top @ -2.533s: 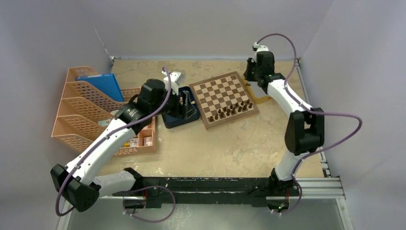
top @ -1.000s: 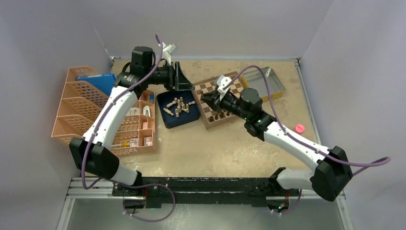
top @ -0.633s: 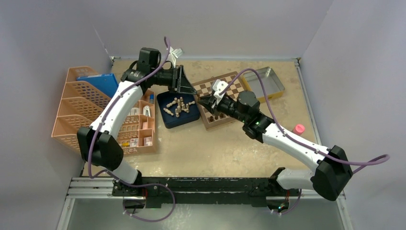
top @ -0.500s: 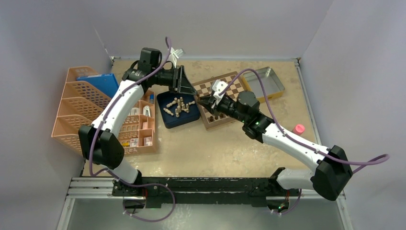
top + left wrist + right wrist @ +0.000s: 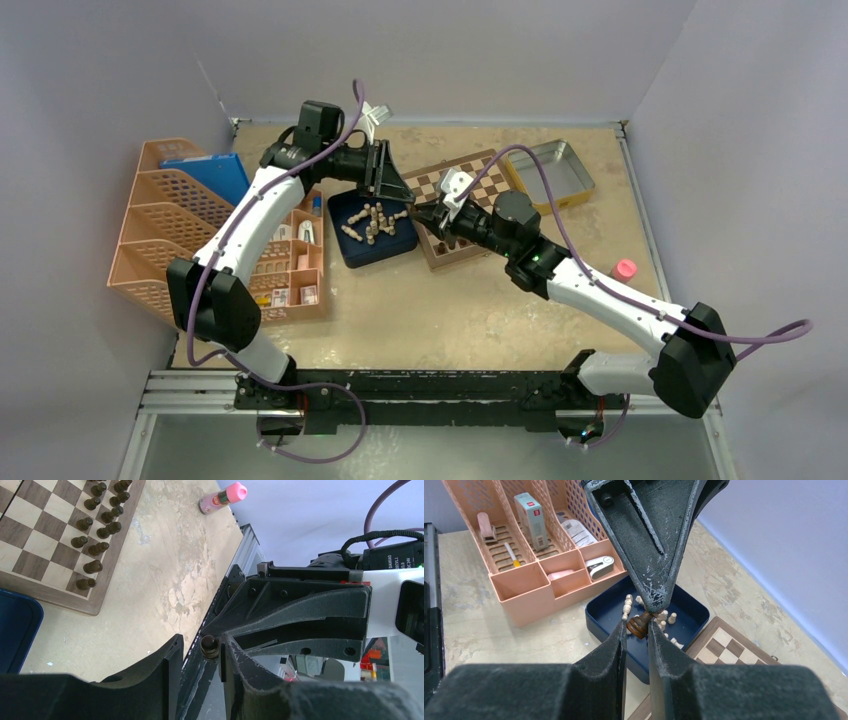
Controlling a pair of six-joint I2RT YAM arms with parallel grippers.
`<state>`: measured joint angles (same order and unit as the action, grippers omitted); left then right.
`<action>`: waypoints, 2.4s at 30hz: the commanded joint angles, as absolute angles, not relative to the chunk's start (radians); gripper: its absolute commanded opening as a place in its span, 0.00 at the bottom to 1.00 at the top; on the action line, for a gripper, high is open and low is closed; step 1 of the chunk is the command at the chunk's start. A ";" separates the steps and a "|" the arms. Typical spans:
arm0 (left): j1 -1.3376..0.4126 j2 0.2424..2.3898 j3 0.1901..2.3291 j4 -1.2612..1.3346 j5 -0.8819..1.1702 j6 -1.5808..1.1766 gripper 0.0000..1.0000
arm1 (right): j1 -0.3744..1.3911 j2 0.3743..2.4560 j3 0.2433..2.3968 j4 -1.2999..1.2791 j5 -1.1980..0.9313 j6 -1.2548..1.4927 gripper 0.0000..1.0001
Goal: Set up the chess pieces on the board
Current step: Place the chess piece on the chessboard.
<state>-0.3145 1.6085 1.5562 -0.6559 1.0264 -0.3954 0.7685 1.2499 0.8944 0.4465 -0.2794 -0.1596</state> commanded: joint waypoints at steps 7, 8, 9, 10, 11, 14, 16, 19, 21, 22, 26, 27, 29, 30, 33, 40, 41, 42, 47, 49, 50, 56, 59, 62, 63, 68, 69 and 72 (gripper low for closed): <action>-0.325 1.608 1.594 -0.659 1.089 -0.338 0.24 | 0.781 1.235 0.910 0.467 -0.262 -0.174 0.20; -0.327 1.606 1.591 -0.660 1.092 -0.336 0.24 | 0.781 1.233 0.908 0.469 -0.260 -0.174 0.20; -0.329 1.606 1.588 -0.662 1.093 -0.334 0.23 | 0.782 1.231 0.909 0.468 -0.258 -0.175 0.20; -0.331 1.607 1.588 -0.666 1.095 -0.331 0.23 | 0.782 1.232 0.912 0.466 -0.257 -0.174 0.20; -0.333 1.608 1.589 -0.671 1.096 -0.329 0.22 | 0.783 1.232 0.911 0.465 -0.257 -0.174 0.20; -0.333 1.605 1.592 -0.675 1.101 -0.323 0.15 | 0.783 1.232 0.911 0.463 -0.251 -0.175 0.20; -0.332 1.602 1.595 -0.677 1.103 -0.321 0.08 | 0.785 1.232 0.912 0.462 -0.245 -0.175 0.20; -0.334 1.596 1.597 -0.682 1.107 -0.316 0.00 | 0.786 1.232 0.912 0.463 -0.238 -0.170 0.20; -0.333 1.585 1.591 -0.672 1.095 -0.317 0.00 | 0.786 1.228 0.915 0.462 -0.224 -0.156 0.24; -0.333 1.578 1.586 -0.660 1.079 -0.321 0.00 | 0.786 1.224 0.917 0.460 -0.212 -0.143 0.30; -0.334 1.530 1.565 -0.592 0.955 -0.333 0.00 | 0.786 1.188 0.911 0.458 -0.130 -0.035 0.50; -0.334 1.514 1.555 -0.570 0.909 -0.339 0.00 | 0.786 1.171 0.905 0.459 -0.115 -0.013 0.53; -0.334 1.473 1.522 -0.501 0.825 -0.343 0.00 | 0.786 1.130 0.890 0.459 -0.093 0.077 0.63; -0.335 1.450 1.501 -0.467 0.778 -0.348 0.00 | 0.787 1.107 0.884 0.459 -0.081 0.112 0.69; -0.350 1.372 1.423 -0.348 0.653 -0.363 0.00 | 0.786 1.042 0.863 0.435 -0.027 0.227 0.76; -0.473 1.333 1.321 -0.211 0.372 -0.288 0.00 | 0.787 0.880 0.847 0.299 0.052 0.290 0.99; -0.496 1.333 1.304 -0.187 0.325 -0.278 0.00 | 0.784 0.857 0.845 0.286 0.060 0.298 0.99; -0.517 1.332 1.284 -0.160 0.292 -0.268 0.00 | 0.786 0.832 0.842 0.278 0.066 0.301 0.99; -0.575 1.344 1.131 0.035 0.187 -0.243 0.00 | 0.786 0.734 0.833 0.243 0.143 0.306 0.99; -0.587 1.362 1.080 0.114 0.159 -0.234 0.00 | 0.787 0.698 0.823 0.229 0.171 0.314 0.99; -0.595 1.372 1.061 0.136 0.144 -0.227 0.00 | 0.786 0.679 0.817 0.230 0.181 0.316 0.99; -0.646 1.478 1.003 0.219 0.077 -0.174 0.00 | 0.785 0.601 0.801 0.236 0.222 0.319 0.99; -0.659 1.514 0.973 0.278 0.076 -0.167 0.00 | 0.785 0.591 0.797 0.236 0.238 0.316 0.99; -0.673 1.546 0.960 0.309 0.076 -0.177 0.00 | 0.785 0.593 0.801 0.229 0.246 0.316 0.99; -0.677 1.557 0.961 0.310 0.077 -0.178 0.00 | 0.787 0.594 0.799 0.229 0.249 0.316 0.99; -0.701 1.604 0.927 0.366 0.062 -0.164 0.00 | 0.786 0.601 0.790 0.232 0.267 0.314 0.99; -0.703 1.616 0.919 0.383 0.055 -0.160 0.00 | 0.785 0.603 0.789 0.231 0.268 0.314 0.99; -0.703 1.649 0.916 0.407 0.040 -0.158 0.00 | 0.786 0.603 0.790 0.227 0.268 0.313 0.99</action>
<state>-0.6975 1.6173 0.9272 0.2935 0.0696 -0.1844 0.7818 0.6003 0.7914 0.2100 0.2440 0.3069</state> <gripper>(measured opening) 0.069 0.987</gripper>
